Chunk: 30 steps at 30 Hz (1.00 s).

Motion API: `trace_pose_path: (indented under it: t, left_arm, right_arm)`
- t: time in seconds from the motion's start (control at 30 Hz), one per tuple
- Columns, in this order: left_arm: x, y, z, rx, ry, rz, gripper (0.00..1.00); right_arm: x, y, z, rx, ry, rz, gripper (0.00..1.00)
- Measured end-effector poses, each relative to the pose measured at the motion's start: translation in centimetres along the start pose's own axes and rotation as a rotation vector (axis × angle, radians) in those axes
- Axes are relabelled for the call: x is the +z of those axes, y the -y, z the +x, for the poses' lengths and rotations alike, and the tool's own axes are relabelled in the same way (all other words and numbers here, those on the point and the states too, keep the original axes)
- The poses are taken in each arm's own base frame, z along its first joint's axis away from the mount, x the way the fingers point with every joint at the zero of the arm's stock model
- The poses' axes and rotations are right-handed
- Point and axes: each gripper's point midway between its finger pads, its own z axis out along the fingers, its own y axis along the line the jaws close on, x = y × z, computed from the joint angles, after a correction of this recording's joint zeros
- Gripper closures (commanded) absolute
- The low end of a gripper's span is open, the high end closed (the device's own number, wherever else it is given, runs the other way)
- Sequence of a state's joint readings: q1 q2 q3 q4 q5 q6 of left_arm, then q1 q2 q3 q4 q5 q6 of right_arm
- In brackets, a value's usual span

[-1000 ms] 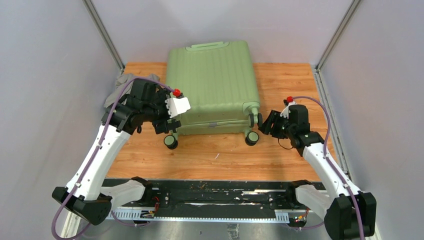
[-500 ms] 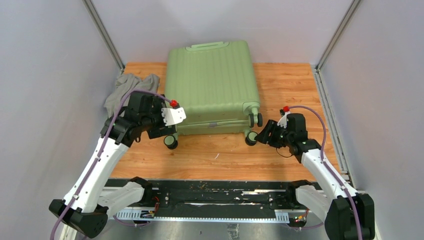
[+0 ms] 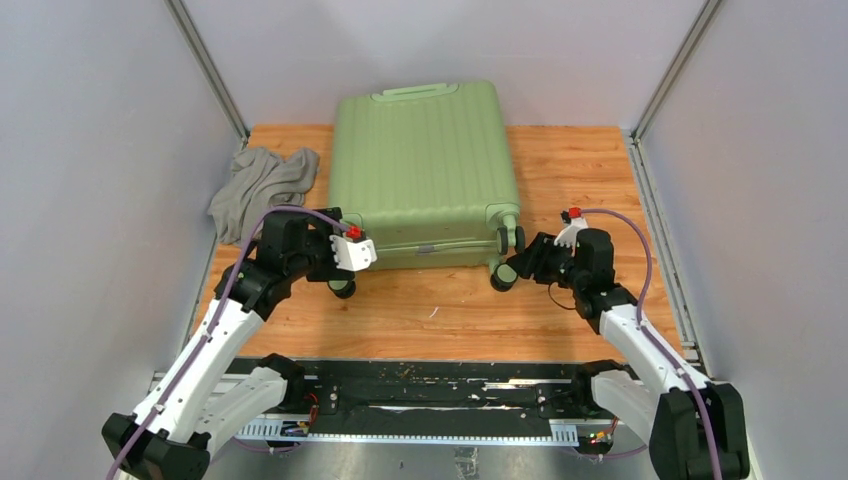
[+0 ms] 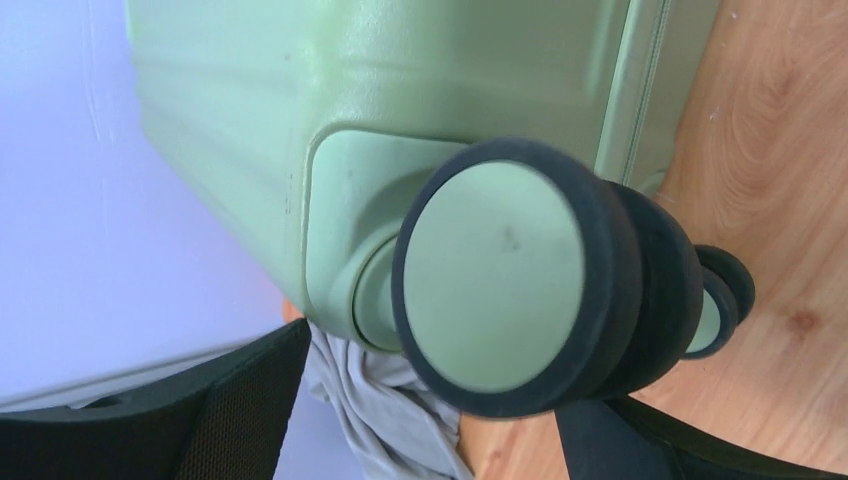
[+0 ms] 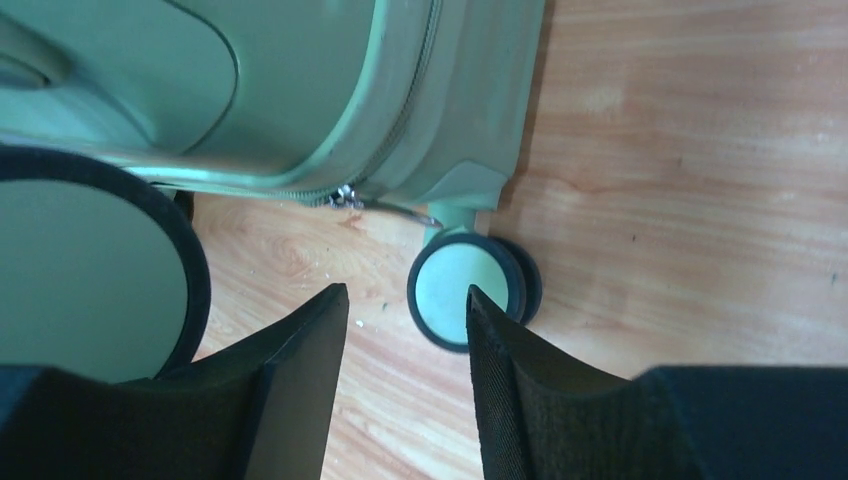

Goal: Pack the luggage
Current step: Zip the luggage at the center of the board.

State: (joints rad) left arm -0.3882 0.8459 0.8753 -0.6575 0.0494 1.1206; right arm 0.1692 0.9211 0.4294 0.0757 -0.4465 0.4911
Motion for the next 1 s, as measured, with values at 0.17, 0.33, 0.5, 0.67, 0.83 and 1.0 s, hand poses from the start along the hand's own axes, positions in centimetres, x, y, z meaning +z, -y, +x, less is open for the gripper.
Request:
trace_pose_path:
  t: [0.17, 0.33, 0.5, 0.67, 0.83, 1.0]
  left_arm:
    - [0.4, 0.1, -0.6, 0.025, 0.043, -0.01, 0.1]
    - [-0.2, 0.1, -1.5, 0.03, 0.089, -0.031, 0.1]
    - [-0.5, 0.2, -2.6, -0.009, 0.13, -0.015, 0.09]
    - [-1.3, -0.4, -3.7, -0.124, 0.138, 0.035, 0.0]
    - [-2.2, 0.5, -3.7, -0.282, 0.11, 0.082, 0.0]
    - [-2.6, 2.7, -3.4, -0.514, 0.061, 0.138, 0.0]
  right_arm:
    - [1.6, 0.3, -0.5, -0.045, 0.063, -0.048, 0.56]
    - [2.6, 0.2, -1.0, -0.078, 0.11, -0.093, 0.58]
    - [3.0, -0.6, -2.1, -0.109, 0.153, -0.142, 0.59]
    - [3.6, -0.7, -1.9, -0.117, 0.151, -0.169, 0.6]
    - [4.0, -1.2, -1.5, -0.13, 0.149, -0.192, 0.67]
    - [4.2, -1.1, -1.0, -0.142, 0.169, -0.176, 0.74]
